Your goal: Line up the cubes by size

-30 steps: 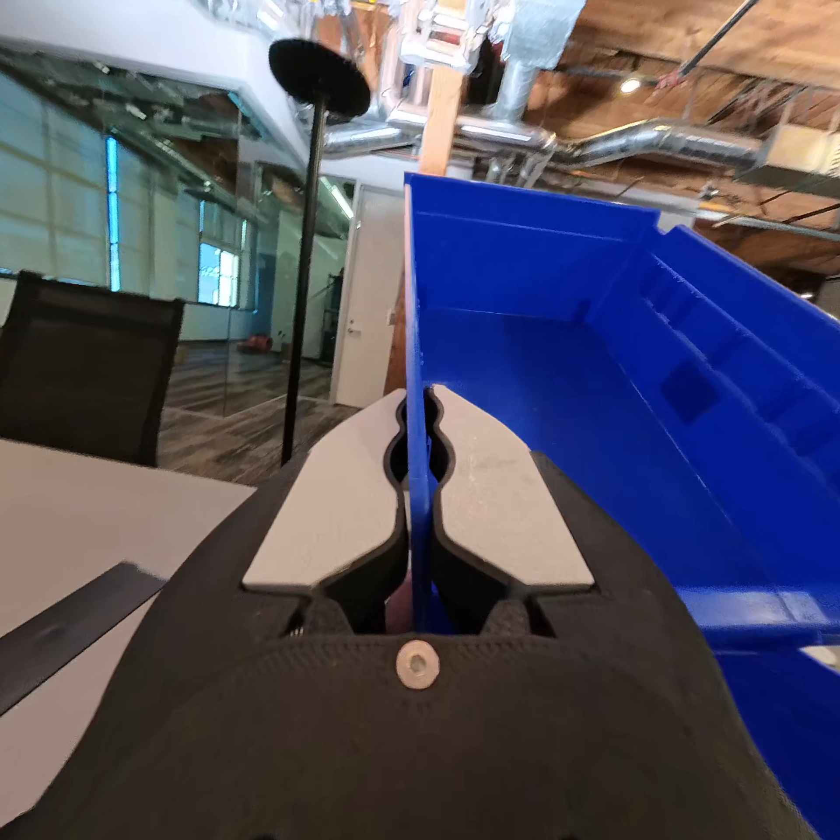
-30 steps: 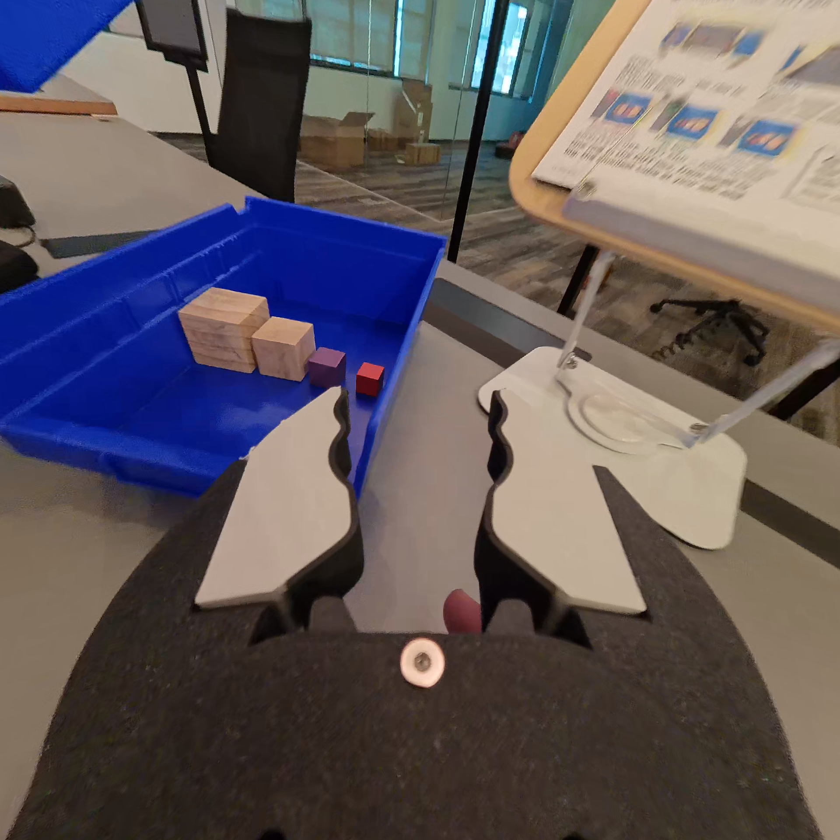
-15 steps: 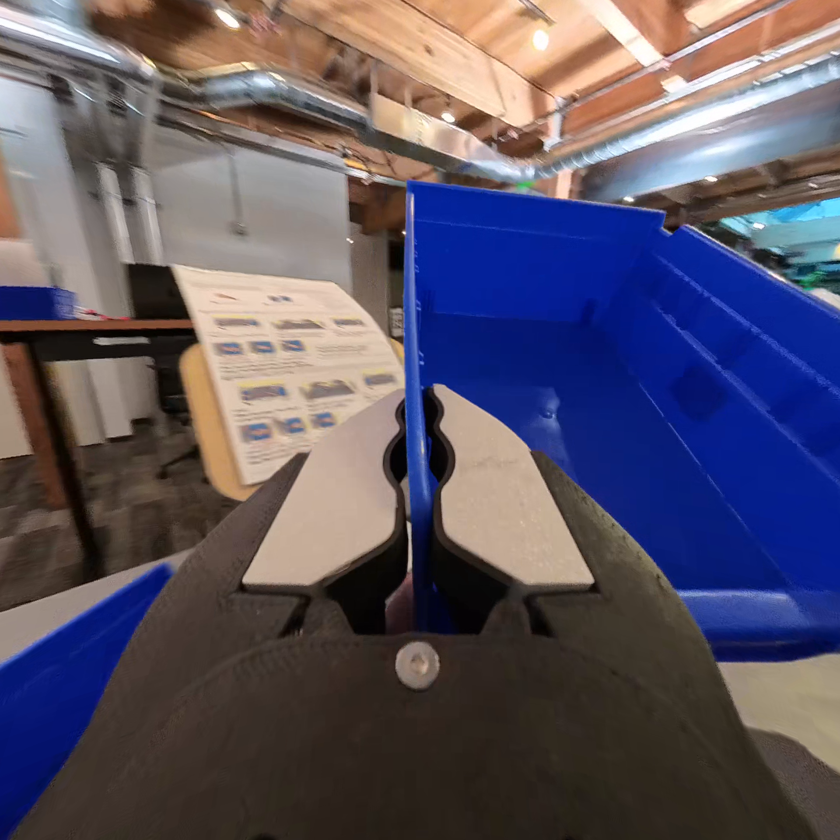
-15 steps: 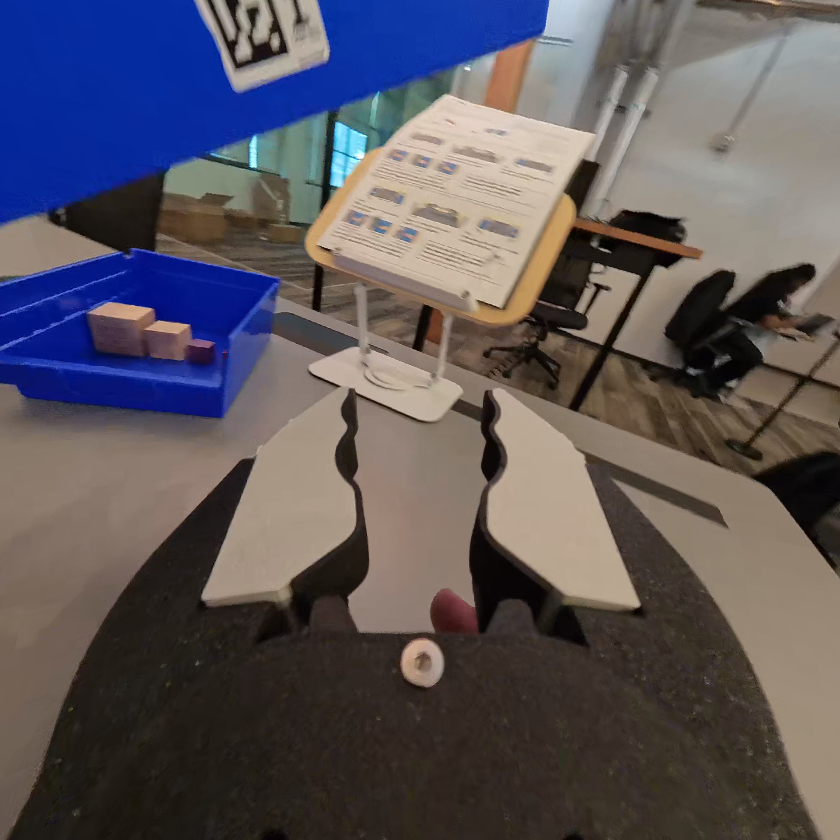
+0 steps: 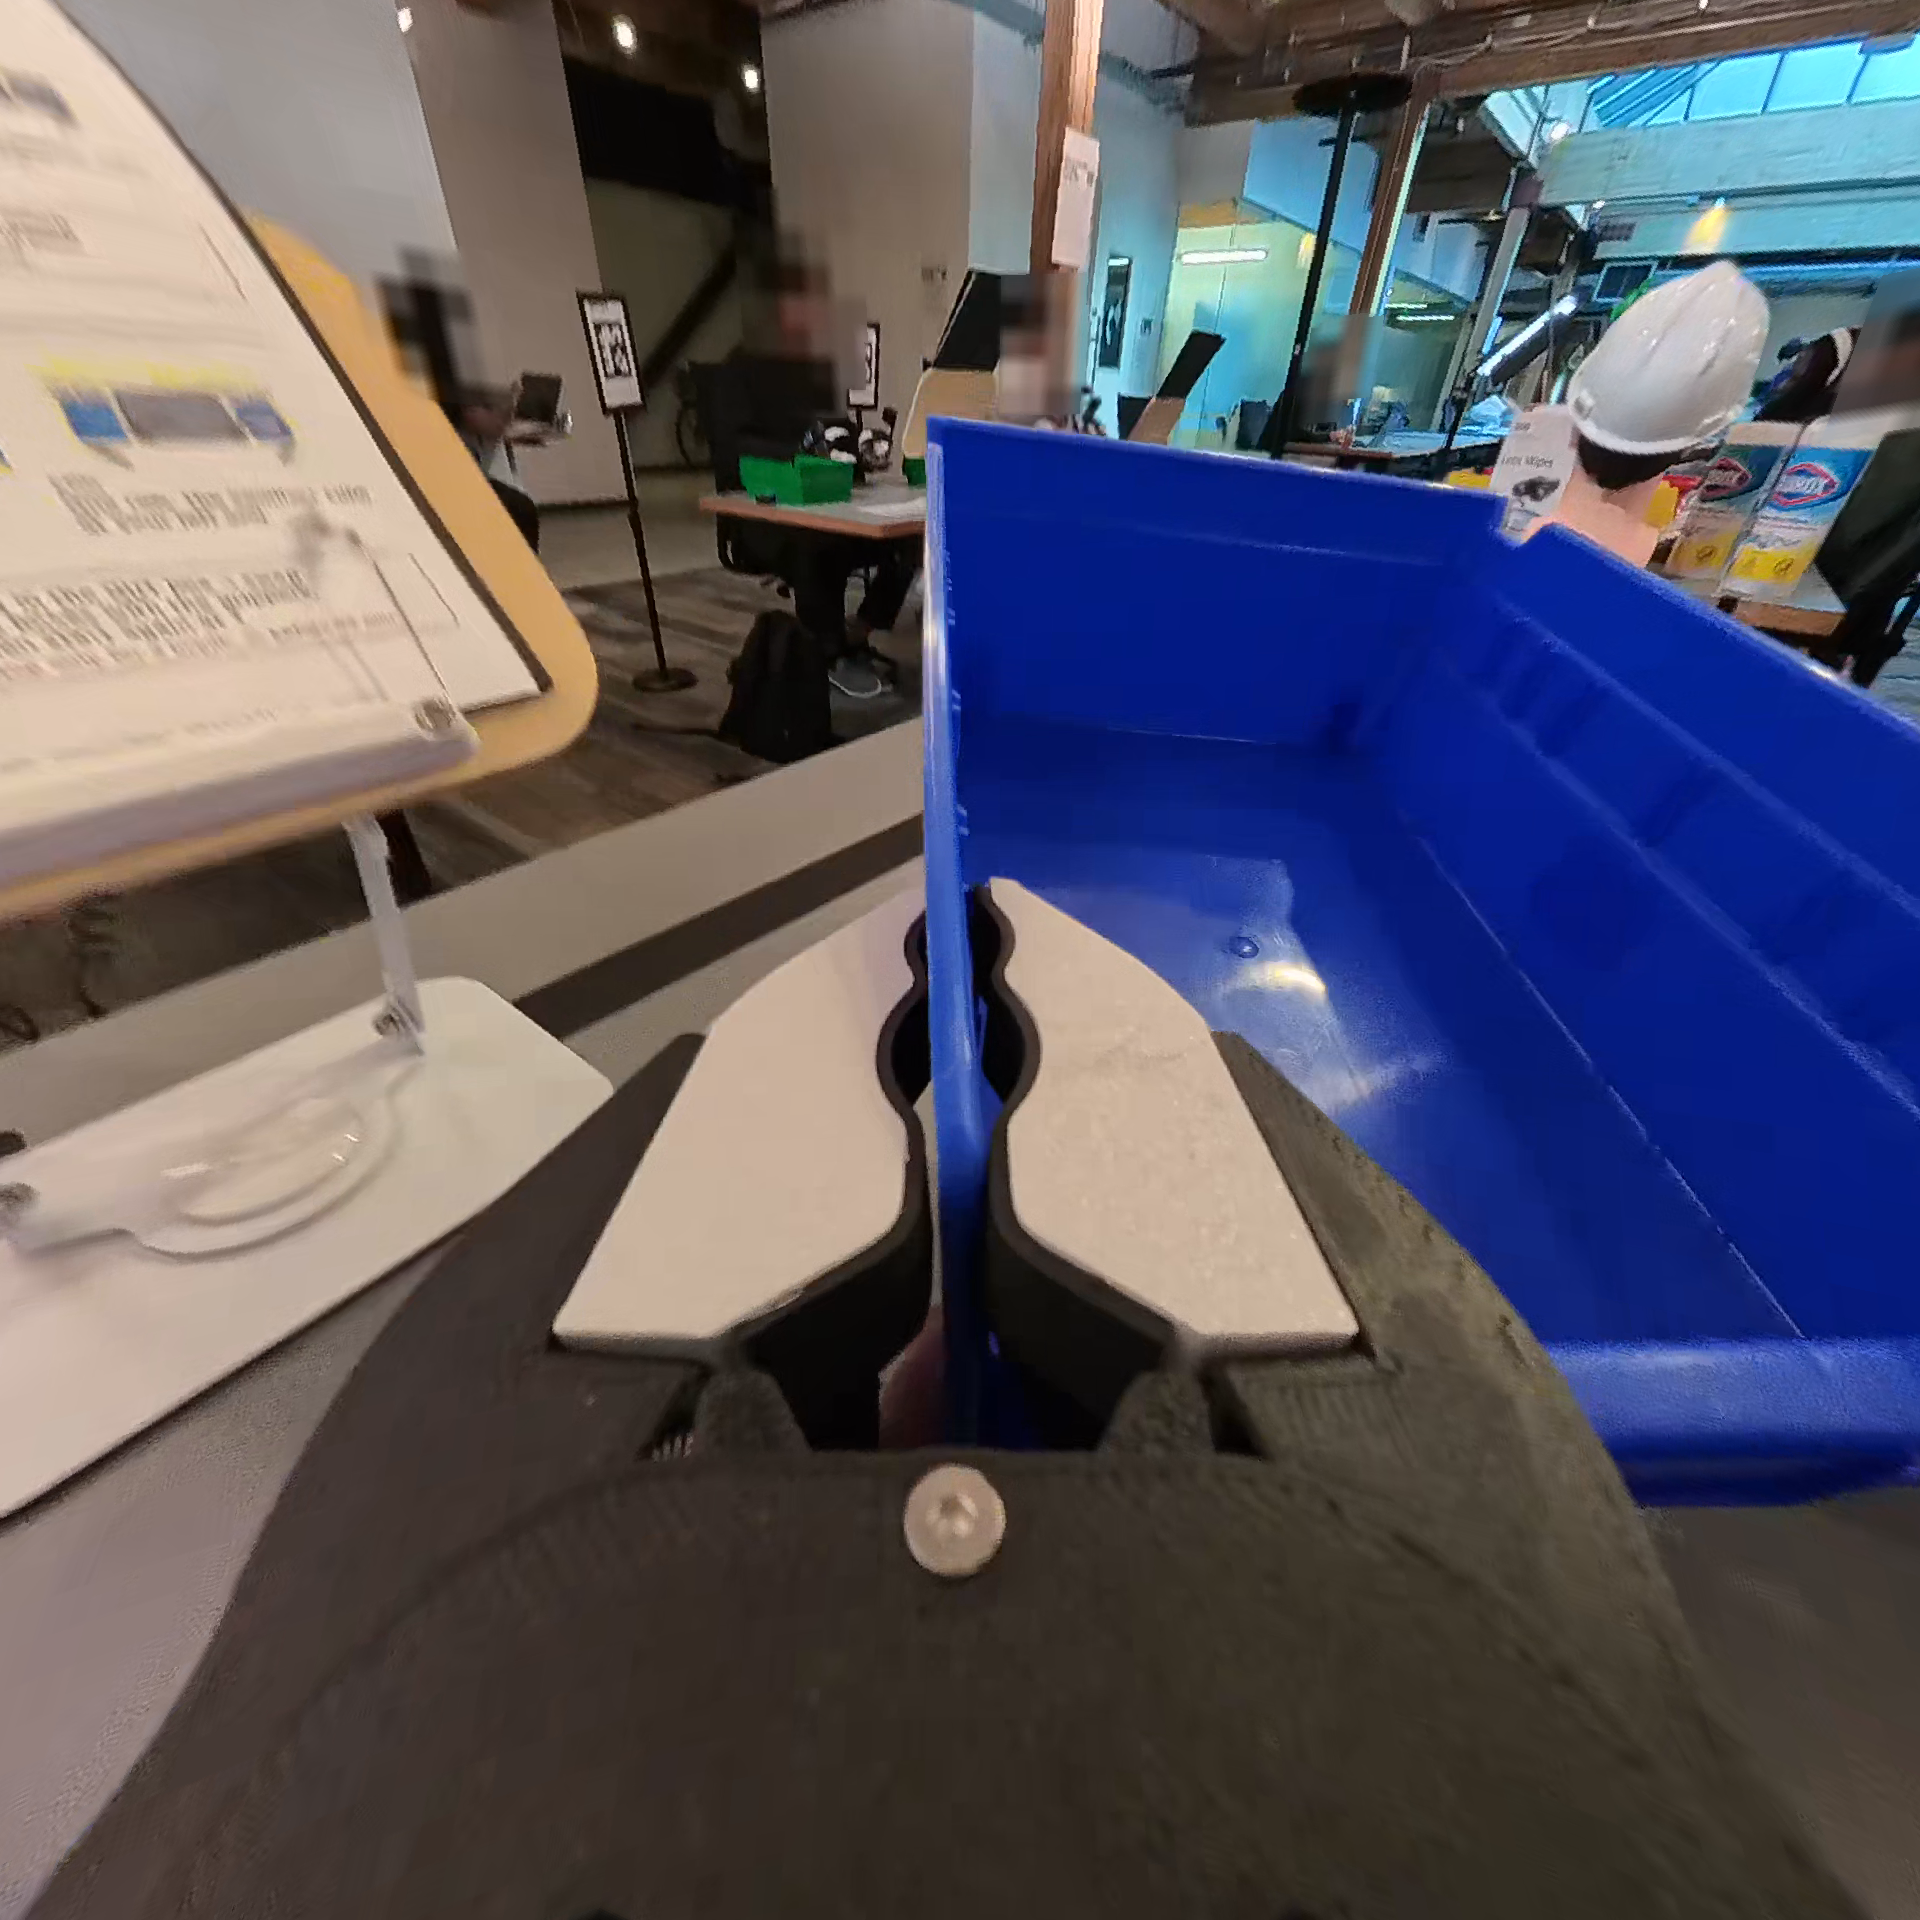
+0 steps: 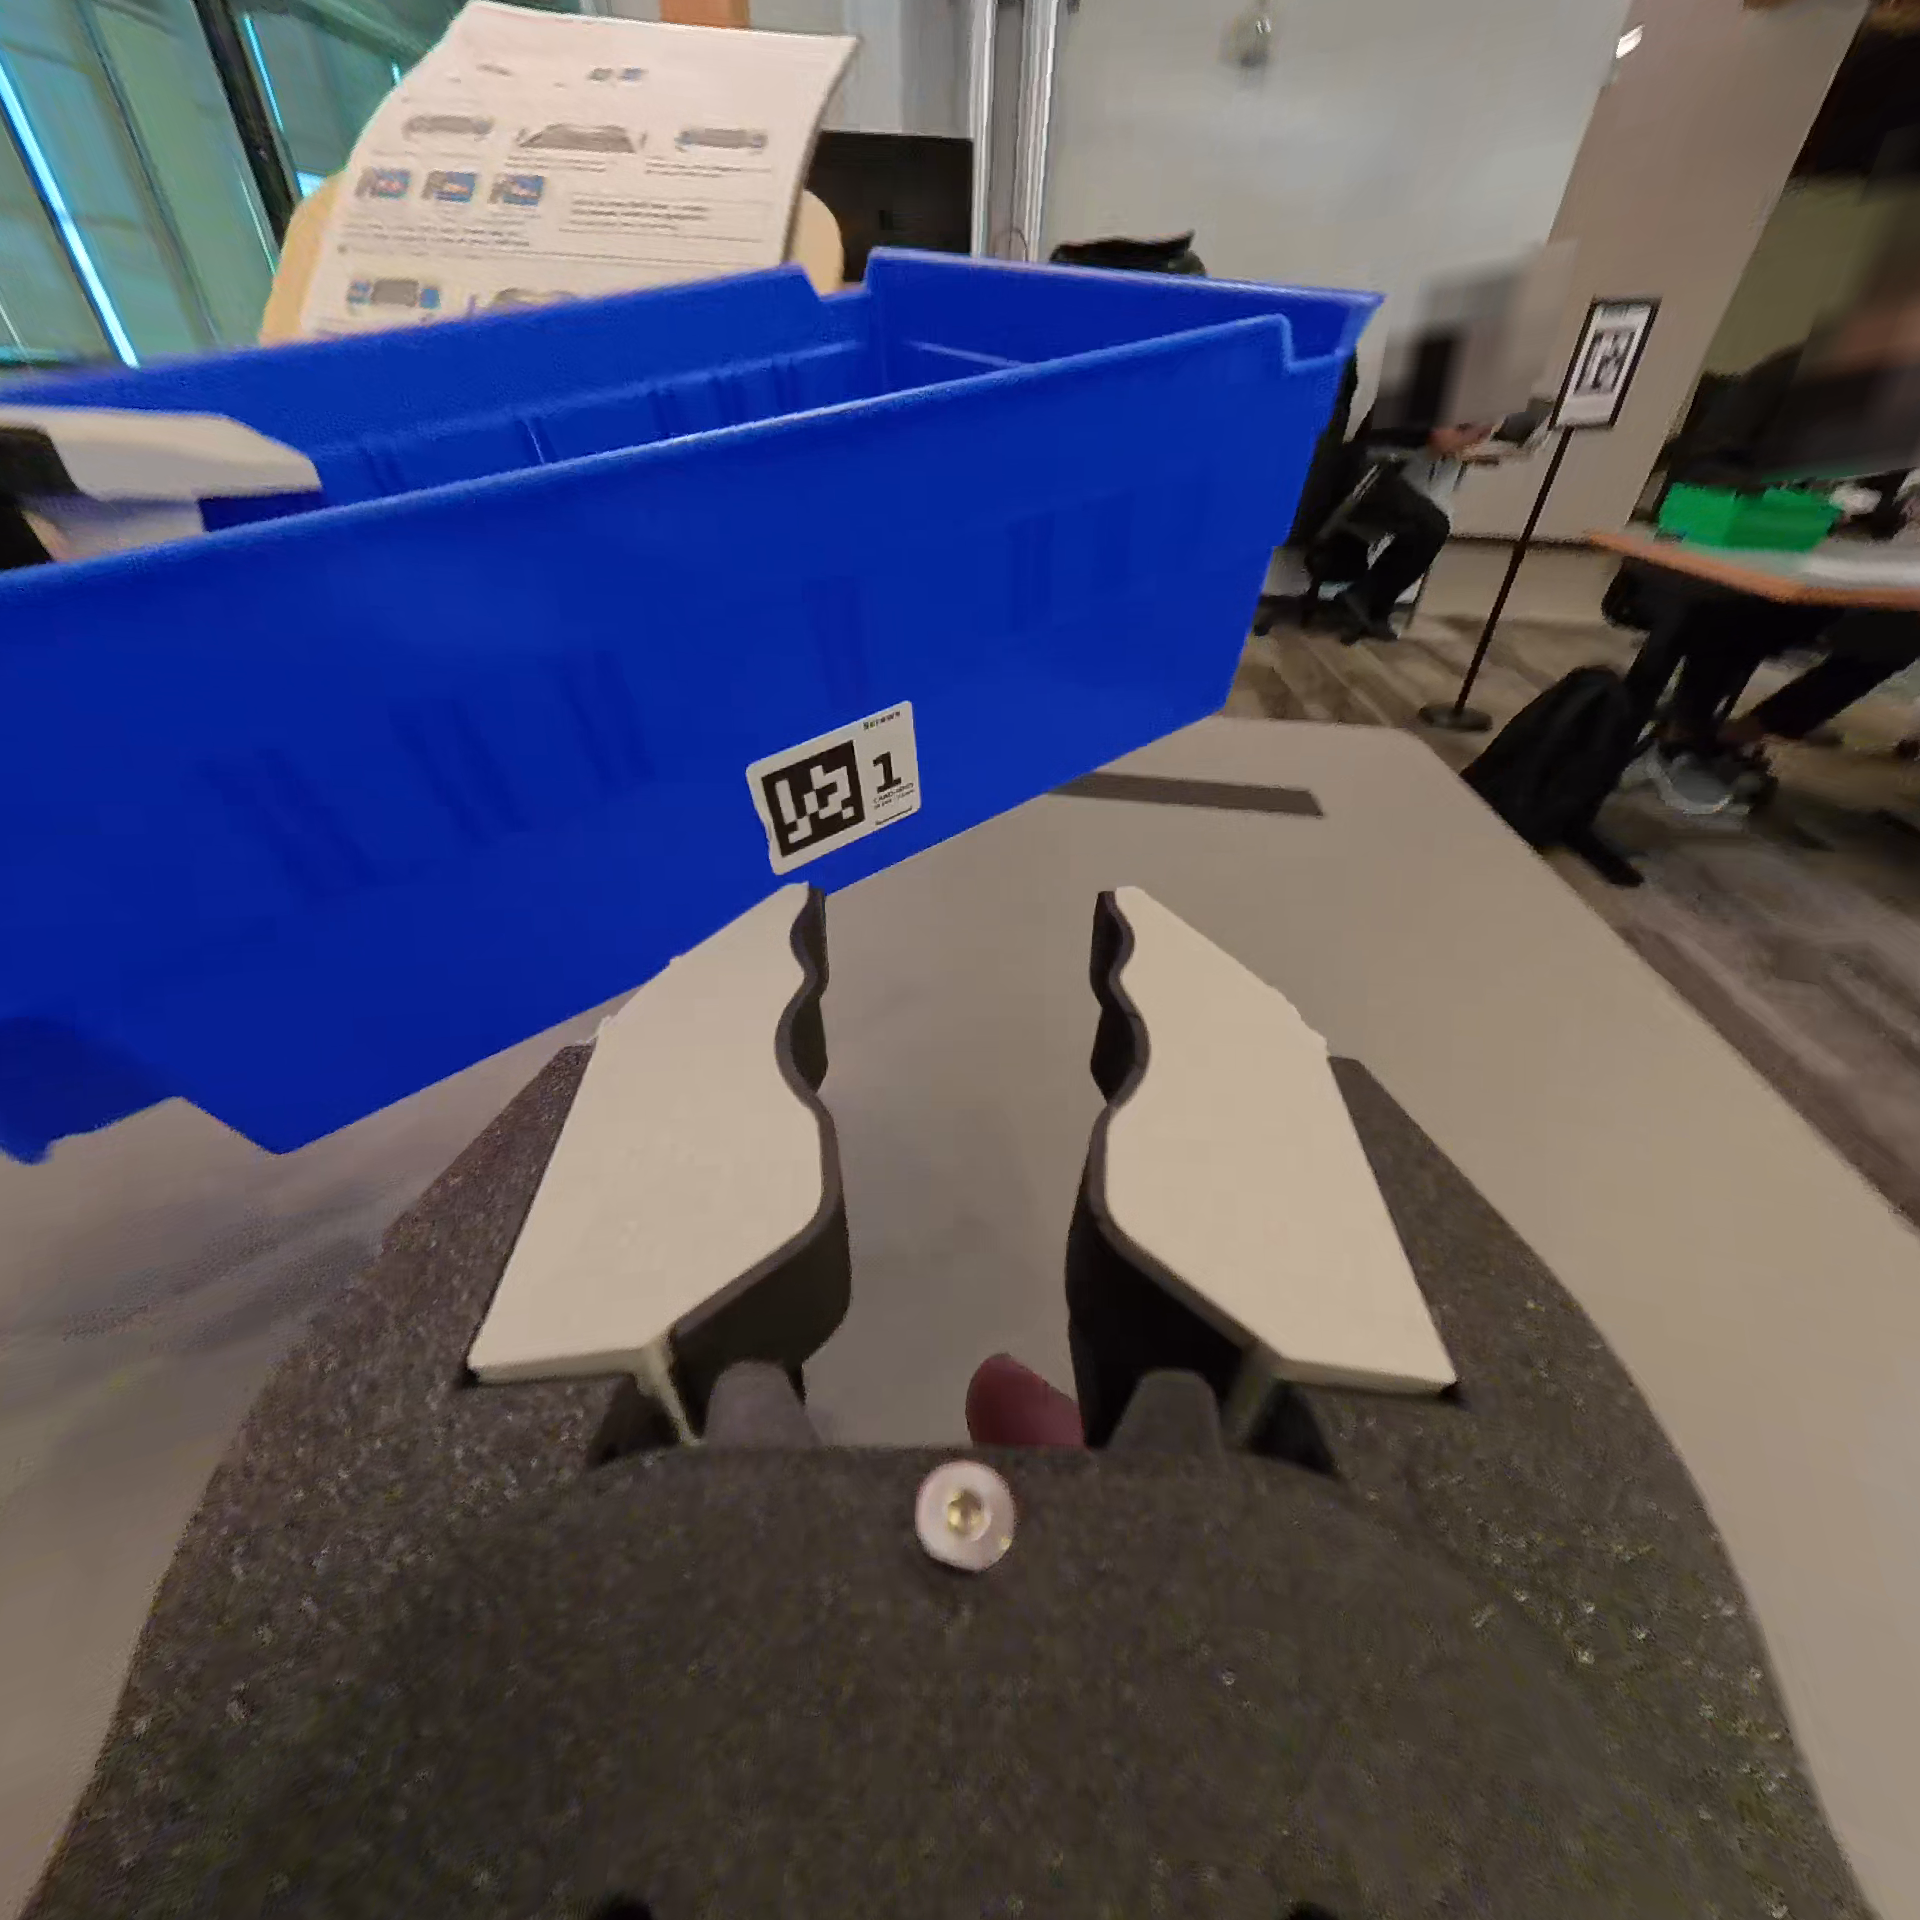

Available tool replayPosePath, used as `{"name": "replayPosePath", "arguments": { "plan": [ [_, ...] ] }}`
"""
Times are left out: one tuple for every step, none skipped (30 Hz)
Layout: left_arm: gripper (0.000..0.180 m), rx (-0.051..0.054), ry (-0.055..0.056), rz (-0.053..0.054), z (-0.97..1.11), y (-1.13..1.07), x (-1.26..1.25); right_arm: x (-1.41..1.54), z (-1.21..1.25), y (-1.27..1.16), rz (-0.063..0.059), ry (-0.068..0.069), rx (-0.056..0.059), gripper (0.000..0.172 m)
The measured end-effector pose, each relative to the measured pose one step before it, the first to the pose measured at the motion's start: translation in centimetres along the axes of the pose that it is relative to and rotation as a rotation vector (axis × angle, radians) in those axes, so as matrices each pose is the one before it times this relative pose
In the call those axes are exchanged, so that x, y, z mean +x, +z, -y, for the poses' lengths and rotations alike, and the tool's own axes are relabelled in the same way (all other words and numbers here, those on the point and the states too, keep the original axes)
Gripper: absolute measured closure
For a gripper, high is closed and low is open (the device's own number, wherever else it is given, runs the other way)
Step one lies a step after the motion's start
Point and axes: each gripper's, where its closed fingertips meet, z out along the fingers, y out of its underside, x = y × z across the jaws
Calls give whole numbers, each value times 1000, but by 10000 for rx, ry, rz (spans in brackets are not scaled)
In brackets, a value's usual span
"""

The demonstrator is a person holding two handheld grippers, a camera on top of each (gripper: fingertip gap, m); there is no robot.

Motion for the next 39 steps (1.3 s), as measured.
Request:
{"name": "replayPosePath", "arguments": {
  "plan": [
    [176,-115,-150,58,-840,629,-117,320,-413,-72,120,479,-36,123],
    [176,-81,-90,81,-794,564,-106,125,-346,-42,130,353,-56,122],
    [177,-137,-83,87,-813,509,-107,30,-324,-5,71,150,-77,121],
    [177,-179,-79,90,-800,470,-92,-137,-171,-4,82,20,-7,120],
    [177,-146,39,86,-726,416,-11,-333,-74,2,122,-57,26,119],
    [177,-125,163,88,-674,370,41,-478,-54,57,153,-76,20,118],
    [177,-149,126,55,-625,330,45,-447,-154,131,100,-50,-23,116],
    [176,-169,41,18,-597,320,38,-568,-234,205,178,-9,-68,115],
    [176,-147,3,4,-548,286,25,-604,-141,215,221,36,-14,113],
    [176,-103,10,14,-486,256,7,-420,-77,185,114,68,28,113],
    [176,-87,-20,21,-419,214,-33,-295,-111,143,62,68,1,114],
    [176,-65,-78,12,-308,158,-70,-264,-162,150,52,53,-22,112],
    [176,-68,-82,18,-248,152,-87,-435,-290,190,170,-20,-137,110],
    [176,-26,-7,34,-149,110,-84,-359,-192,170,107,-22,-108,107],
    [176,-35,2,16,-127,128,-25,-301,-10,112,66,-13,15,106],
    [176,-29,-5,28,-109,130,-36,-347,-9,120,93,-8,16,106],
    [176,-23,-24,9,-94,112,-19,-315,-212,206,85,-3,-130,106],
    [176,-39,-19,10,-149,130,-26,-241,-349,260,45,-44,-191,104],
    [176,-38,-31,-9,-179,121,-7,-115,-301,225,-31,-107,-130,103],
    [176,-76,-41,-15,-254,113,11,-125,-294,237,-24,-166,-112,102],
    [176,-75,-44,-7,-276,106,18,-153,-377,249,-12,-183,-206,102],
    [176,-66,-29,-18,-246,104,56,-224,-368,256,33,-125,-228,101],
    [176,-89,14,-5,-238,130,65,-487,-141,224,204,6,-91,98],
    [176,-10,-18,11,-96,78,7,-229,-100,198,18,55,-63,94],
    [176,34,-50,-7,-2,28,-21,14,-88,167,-123,-124,-56,91],
    [176,-21,18,28,-34,29,-81,140,-197,144,-163,-274,-155,93],
    [176,-24,1,0,-59,23,-52,208,-239,115,-152,-255,-186,97],
    [176,-35,-87,-36,-104,30,-26,226,-224,121,-113,-117,-153,101],
    [176,-47,-98,-19,-156,44,-16,214,-238,153,-72,-24,-112,105],
    [176,-52,-60,16,-213,108,-9,96,-167,188,24,35,-36,105],
    [176,-19,-1,47,-170,112,-38,160,-65,128,-30,53,-5,106],
    [176,12,-15,38,-91,70,-53,113,-53,121,6,-27,-44,106],
    [174,50,-18,-29,26,41,38,197,-6,76,-61,-103,-32,108],
    [173,19,51,-20,68,59,89,252,52,51,-88,-129,8,111],
    [171,16,83,2,95,38,112,285,69,33,-85,-106,23,113],
    [170,37,74,8,82,63,129,316,5,46,-88,-92,-14,115],
    [168,39,25,7,25,91,110,302,-105,81,-58,-88,-70,117],
    [167,21,-23,-3,-9,100,103,268,-76,83,-20,-45,-28,118],
    [166,15,-37,5,2,128,87,257,-3,75,-21,-7,43,119]
  ]
}}
